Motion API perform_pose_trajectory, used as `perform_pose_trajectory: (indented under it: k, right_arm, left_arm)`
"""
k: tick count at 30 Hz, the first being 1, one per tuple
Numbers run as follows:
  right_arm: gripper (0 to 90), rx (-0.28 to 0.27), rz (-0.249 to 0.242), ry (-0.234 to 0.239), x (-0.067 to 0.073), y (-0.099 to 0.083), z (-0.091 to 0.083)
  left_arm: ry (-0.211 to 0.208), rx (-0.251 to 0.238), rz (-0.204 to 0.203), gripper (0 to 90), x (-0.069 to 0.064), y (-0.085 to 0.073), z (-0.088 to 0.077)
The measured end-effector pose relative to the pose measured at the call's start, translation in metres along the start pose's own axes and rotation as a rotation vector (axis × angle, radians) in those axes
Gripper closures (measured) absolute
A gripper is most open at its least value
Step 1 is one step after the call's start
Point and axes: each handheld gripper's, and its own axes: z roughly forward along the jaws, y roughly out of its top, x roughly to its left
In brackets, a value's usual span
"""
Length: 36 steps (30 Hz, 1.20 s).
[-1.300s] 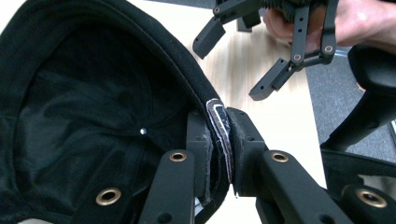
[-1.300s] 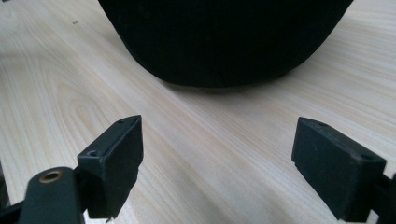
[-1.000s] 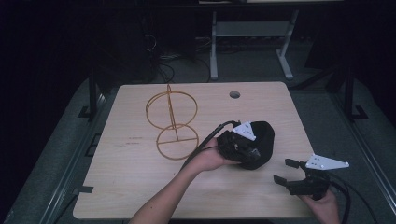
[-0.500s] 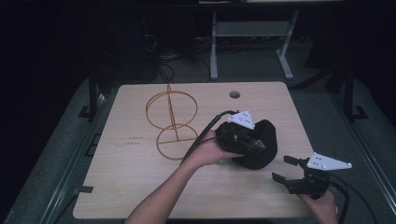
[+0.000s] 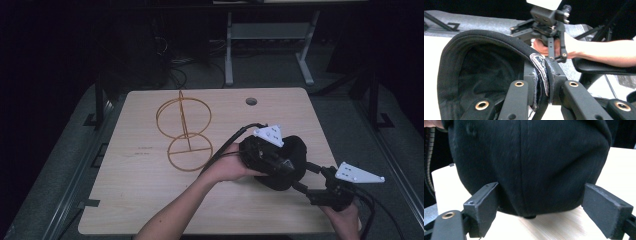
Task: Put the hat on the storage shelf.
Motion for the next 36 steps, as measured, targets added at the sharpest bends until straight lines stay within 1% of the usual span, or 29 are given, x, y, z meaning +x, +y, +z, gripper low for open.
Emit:
perform_pose_trajectory:
  k: [2,5,7,8,9,10,15,16,17,20,23,26,29,31,32,34,36]
  right_arm:
    - [18.5,0.001,0.001,0.018,-0.001,0.000,0.000]
    - [26.4,0.004,-0.010,0.054,-0.001,-0.002,0.000]
    - [33.4,0.001,-0.026,0.073,0.001,-0.002,0.000]
    - [39.3,-0.004,-0.034,0.079,0.002,-0.003,0.000]
    - [39.3,-0.004,-0.034,0.079,0.002,-0.003,0.000]
    - [42.8,-0.009,-0.043,0.086,0.003,-0.003,-0.001]
    - [62.3,-0.029,-0.077,0.112,0.005,-0.002,-0.004]
    - [70.3,-0.034,-0.089,0.115,0.007,-0.001,-0.005]
    - [70.3,-0.034,-0.089,0.115,0.007,-0.001,-0.005]
    - [81.4,-0.053,-0.101,0.116,0.009,0.001,-0.005]
    - [84.6,-0.063,-0.103,0.120,0.010,0.002,-0.006]
    - [85.0,-0.048,-0.105,0.117,0.011,0.004,-0.006]
    - [85.3,-0.044,-0.107,0.106,0.012,0.005,-0.007]
    - [85.5,-0.044,-0.108,0.104,0.012,0.006,-0.008]
    - [85.6,-0.042,-0.111,0.099,0.012,0.008,-0.008]
    - [85.8,-0.042,-0.116,0.087,0.013,0.010,-0.011]
    - [86.0,-0.043,-0.113,0.089,0.013,0.012,-0.013]
  left_arm:
    - [-0.011,0.010,0.013,80.0,-0.002,0.002,0.003]
    - [-0.024,0.023,0.031,80.1,-0.004,0.004,0.006]
    - [-0.028,0.030,0.040,80.2,-0.005,0.005,0.008]
    - [-0.029,0.031,0.043,80.2,-0.006,0.006,0.008]
    - [-0.032,0.031,0.046,80.2,-0.006,0.006,0.008]
    - [-0.032,0.032,0.048,80.2,-0.007,0.008,0.008]
    - [-0.031,0.030,0.064,80.5,-0.009,0.011,0.007]
    - [-0.031,0.030,0.064,80.6,-0.009,0.012,0.007]
    - [-0.029,0.030,0.064,80.6,-0.010,0.012,0.006]
    - [-0.031,0.025,0.073,80.6,-0.011,0.013,0.004]
    - [-0.026,0.023,0.071,80.6,-0.010,0.013,0.000]
    - [-0.018,0.023,0.065,80.4,-0.009,0.010,-0.003]
    - [0.009,0.020,0.056,78.1,-0.008,0.007,-0.007]
    - [0.034,0.026,0.054,74.3,-0.007,0.006,-0.009]
    - [0.057,0.030,0.044,70.3,-0.007,0.006,-0.010]
    - [0.079,0.040,0.039,65.4,-0.007,0.006,-0.013]
    - [0.110,0.057,0.047,59.3,-0.009,0.006,-0.017]
